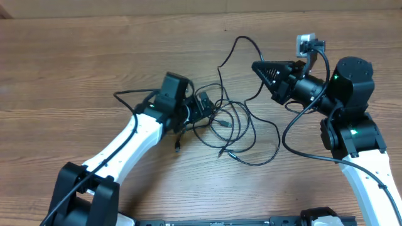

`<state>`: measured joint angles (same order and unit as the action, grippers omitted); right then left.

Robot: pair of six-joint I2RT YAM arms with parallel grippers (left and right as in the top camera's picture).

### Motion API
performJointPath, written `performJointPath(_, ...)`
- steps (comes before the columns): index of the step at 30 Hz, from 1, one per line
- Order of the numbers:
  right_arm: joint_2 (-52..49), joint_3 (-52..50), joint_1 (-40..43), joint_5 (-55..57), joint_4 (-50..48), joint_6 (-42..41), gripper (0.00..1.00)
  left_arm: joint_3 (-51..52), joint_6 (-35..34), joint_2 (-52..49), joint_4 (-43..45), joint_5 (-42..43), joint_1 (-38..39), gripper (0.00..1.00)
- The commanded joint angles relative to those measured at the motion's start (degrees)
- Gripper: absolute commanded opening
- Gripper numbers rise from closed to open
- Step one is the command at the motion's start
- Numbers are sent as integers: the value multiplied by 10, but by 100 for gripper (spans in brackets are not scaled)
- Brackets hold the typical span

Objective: Untangle cables

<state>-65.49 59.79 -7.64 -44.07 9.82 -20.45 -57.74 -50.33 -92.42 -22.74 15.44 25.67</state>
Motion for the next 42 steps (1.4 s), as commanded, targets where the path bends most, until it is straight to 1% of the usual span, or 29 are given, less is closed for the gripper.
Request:
performJointPath(1, 23, 7, -3, -58, -10, 60, 4, -5, -39, 2, 16, -75, 31, 100)
performJointPath(5, 27, 7, -3, -71, -9, 59, 4, -5, -39, 2, 18, -113, 45, 100)
performJointPath(17, 28, 7, -3, -64, 1, 59, 4, -5, -39, 2, 21, -118, 42, 99)
performJointPath(20, 28, 7, -3, -64, 6, 59, 4, -5, -39, 2, 25, -158, 43, 100)
performJointPath(22, 28, 7, -3, -64, 11, 57, 4, -5, -31, 2, 45, -214, 43, 100)
performJointPath(23, 28, 7, -3, -64, 13, 57, 4, -5, -21, 2, 60, -239, 43, 100)
performJointPath(25, 28, 7, -3, -64, 14, 57, 4, -5, 20, 2, 105, -275, 44, 100)
performJointPath(27, 28, 7, -3, -64, 14, 57, 4, -5, 72, 2, 150, -281, 44, 100)
performJointPath(29, 28, 7, -3, -64, 14, 57, 4, -5, 118, 2, 188, -279, 45, 98)
performJointPath(33, 28, 7, -3, -64, 13, 57, 4, -5, 158, -4, 239, -278, 49, 97)
performJointPath(38, 28, 7, -3, -64, 12, 57, 4, -5, 211, -40, 318, -257, 59, 84)
performJointPath(39, 28, 7, -3, -64, 12, 55, 4, -5, 232, -61, 357, -240, 63, 85)
performJointPath(41, 28, 7, -3, -64, 12, 55, 4, -5, 256, -82, 391, -236, 67, 84)
performJointPath(42, 28, 7, -3, -64, 14, 55, 4, -5, 269, -90, 406, -238, 67, 78)
